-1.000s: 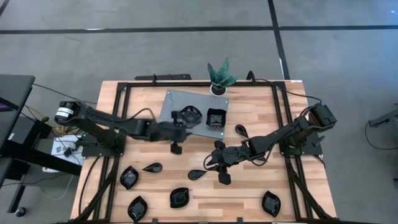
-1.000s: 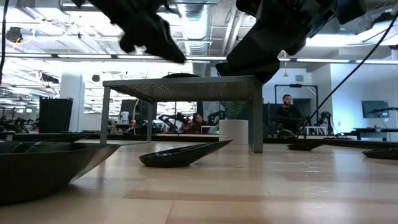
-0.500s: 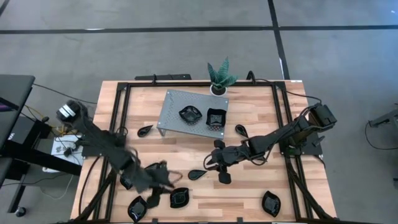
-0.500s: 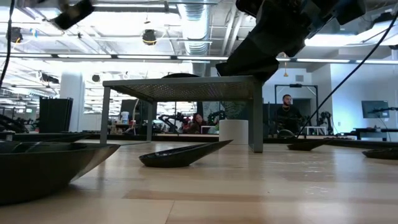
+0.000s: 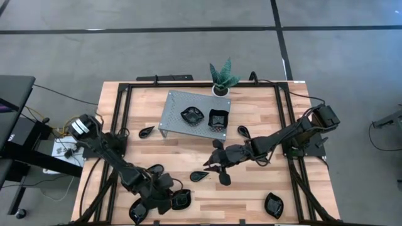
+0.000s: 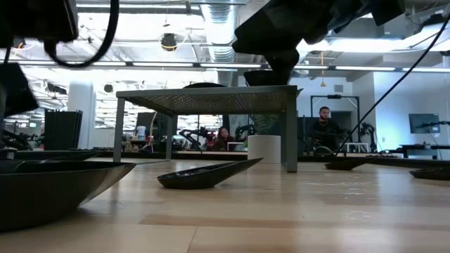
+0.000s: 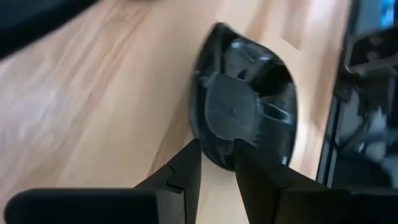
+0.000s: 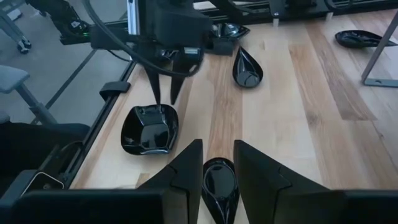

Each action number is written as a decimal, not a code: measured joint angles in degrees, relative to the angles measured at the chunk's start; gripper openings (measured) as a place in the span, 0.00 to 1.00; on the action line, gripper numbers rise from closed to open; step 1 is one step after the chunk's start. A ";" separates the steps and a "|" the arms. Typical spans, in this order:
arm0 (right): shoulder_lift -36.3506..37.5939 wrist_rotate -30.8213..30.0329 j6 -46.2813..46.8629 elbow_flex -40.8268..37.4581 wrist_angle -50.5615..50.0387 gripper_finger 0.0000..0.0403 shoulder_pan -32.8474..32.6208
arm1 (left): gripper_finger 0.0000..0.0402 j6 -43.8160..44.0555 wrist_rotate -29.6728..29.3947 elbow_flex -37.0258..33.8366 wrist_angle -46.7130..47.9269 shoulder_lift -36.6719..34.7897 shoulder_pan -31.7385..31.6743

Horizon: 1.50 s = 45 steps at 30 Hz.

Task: Pick & Place Mini shaped plates
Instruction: Stack the leaf shaped plate on top of the leaf shaped plate on the shelf

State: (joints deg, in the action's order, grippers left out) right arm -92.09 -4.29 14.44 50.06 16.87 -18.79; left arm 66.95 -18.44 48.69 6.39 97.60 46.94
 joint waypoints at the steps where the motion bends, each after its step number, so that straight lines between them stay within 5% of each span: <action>1: 0.00 0.00 0.02 0.00 0.00 0.21 -0.05 | 0.24 1.66 0.04 0.00 0.00 0.26 -0.21; 21: 0.00 0.00 0.06 0.00 0.00 0.21 -0.76 | 0.23 2.03 -1.27 0.00 -1.44 3.78 -0.49; 28: 0.00 0.00 0.08 0.00 0.00 0.21 -0.76 | 0.03 -5.06 -1.10 0.00 -1.62 1.52 -0.90; 38: 0.00 0.00 0.04 0.00 0.04 0.21 -0.59 | 0.01 -24.82 3.87 0.00 2.05 -17.60 -9.03; 45: -0.02 0.00 -2.78 0.00 0.00 0.21 -0.50 | 0.01 -47.89 3.57 0.00 5.91 -34.63 -23.56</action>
State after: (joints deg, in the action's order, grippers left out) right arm -92.12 -4.30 11.66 50.06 16.86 -19.29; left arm 19.06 -14.86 48.69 12.30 62.97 23.38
